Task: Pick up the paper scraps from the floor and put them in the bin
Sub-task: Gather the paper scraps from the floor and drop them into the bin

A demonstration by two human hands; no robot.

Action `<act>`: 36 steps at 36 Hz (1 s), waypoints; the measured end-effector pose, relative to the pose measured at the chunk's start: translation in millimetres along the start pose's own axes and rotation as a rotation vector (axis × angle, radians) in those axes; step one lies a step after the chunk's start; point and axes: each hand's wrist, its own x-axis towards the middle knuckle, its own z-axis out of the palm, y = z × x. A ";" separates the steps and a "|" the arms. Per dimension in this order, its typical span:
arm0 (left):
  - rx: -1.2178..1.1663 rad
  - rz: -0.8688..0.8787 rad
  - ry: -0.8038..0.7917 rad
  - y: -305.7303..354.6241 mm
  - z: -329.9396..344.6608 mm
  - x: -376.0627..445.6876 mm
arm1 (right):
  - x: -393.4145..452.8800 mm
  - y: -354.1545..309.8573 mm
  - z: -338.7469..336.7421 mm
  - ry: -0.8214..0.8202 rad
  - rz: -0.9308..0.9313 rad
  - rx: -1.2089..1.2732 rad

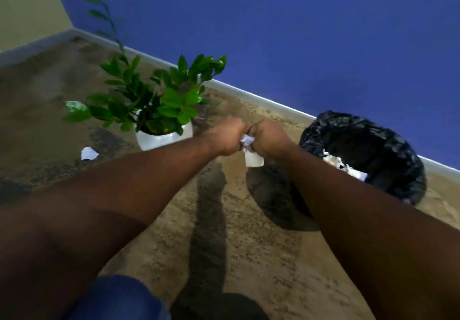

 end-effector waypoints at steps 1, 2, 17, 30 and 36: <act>-0.006 0.012 0.019 10.3 -5.9 8.4 | 0.4 7.1 -9.9 0.037 0.026 0.001; -0.018 0.020 0.038 20.2 -11.2 16.3 | 0.1 14.1 -19.6 0.080 0.050 -0.005; -0.147 0.124 0.233 146.4 -11.3 96.6 | -29.0 121.7 -116.2 0.276 0.320 -0.038; -0.216 0.165 0.093 213.4 70.9 115.4 | -72.3 196.9 -87.7 0.080 0.490 -0.133; -0.174 0.133 0.010 216.9 80.5 120.5 | -78.2 204.2 -83.8 0.062 0.499 -0.055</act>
